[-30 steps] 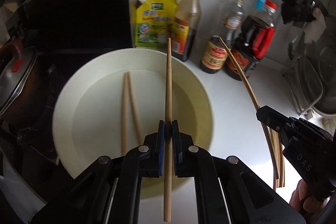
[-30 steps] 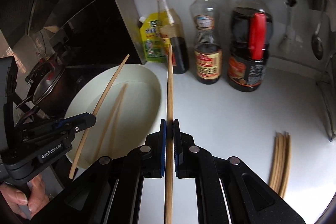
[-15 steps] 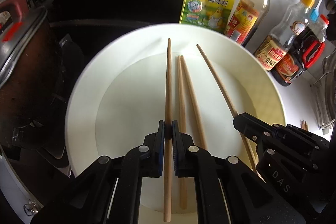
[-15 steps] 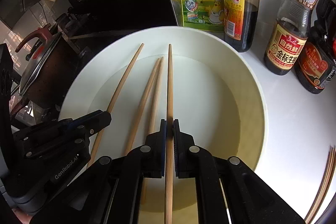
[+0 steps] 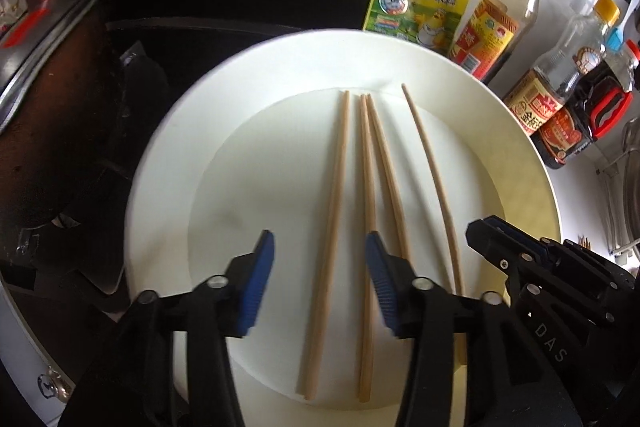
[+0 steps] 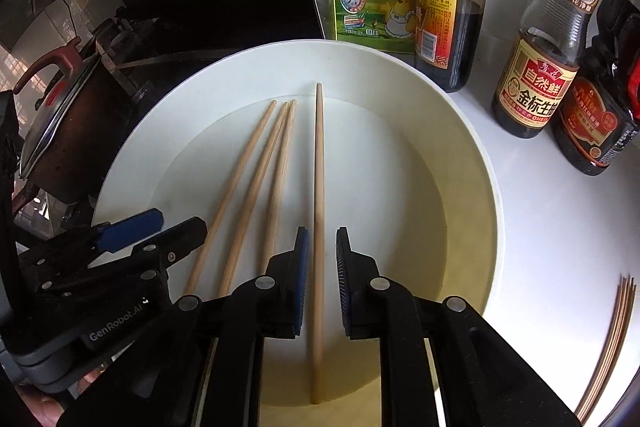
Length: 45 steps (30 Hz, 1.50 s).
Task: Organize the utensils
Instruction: 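Open both tools to drop the chopsticks into the white basin, then move both open tools back toward the remaining chopstick bundle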
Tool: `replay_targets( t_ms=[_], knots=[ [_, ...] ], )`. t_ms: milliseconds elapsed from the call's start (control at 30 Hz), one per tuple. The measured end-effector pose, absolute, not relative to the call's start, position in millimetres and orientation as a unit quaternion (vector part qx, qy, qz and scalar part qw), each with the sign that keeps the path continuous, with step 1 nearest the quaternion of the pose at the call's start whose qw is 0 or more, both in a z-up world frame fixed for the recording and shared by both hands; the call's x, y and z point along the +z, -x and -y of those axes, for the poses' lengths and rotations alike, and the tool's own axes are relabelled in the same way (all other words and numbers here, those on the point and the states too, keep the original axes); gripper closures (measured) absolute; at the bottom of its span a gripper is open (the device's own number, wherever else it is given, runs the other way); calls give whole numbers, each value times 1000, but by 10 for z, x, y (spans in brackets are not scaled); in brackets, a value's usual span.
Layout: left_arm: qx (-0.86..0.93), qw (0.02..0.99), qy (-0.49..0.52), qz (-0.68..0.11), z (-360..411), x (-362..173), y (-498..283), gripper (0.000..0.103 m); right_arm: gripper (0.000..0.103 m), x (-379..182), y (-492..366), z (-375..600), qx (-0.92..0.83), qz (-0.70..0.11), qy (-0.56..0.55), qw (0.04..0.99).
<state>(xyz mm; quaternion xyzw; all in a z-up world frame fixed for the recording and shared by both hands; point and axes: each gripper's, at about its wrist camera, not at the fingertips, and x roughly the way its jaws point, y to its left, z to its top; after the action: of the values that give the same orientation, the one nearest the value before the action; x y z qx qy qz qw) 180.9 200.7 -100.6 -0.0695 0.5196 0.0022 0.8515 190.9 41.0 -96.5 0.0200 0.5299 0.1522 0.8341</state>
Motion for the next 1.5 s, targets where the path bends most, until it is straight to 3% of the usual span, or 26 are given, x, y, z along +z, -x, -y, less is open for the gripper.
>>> replay_targets(
  t_ms=[167,600,1500],
  knots=[
    [14,861,68,-503,-2068,-869,-1702,36,87,-890,-1832,-337,148,-521,-22,840],
    [14,871,60,-488,-1939,-615,-1260,30,64,-563,-1397,-131,131,-496,-22,858],
    [-106,870,10,-481,-505,-442,-521,24,45,-340,-307,1506,19,-489,-51,871]
  ],
)
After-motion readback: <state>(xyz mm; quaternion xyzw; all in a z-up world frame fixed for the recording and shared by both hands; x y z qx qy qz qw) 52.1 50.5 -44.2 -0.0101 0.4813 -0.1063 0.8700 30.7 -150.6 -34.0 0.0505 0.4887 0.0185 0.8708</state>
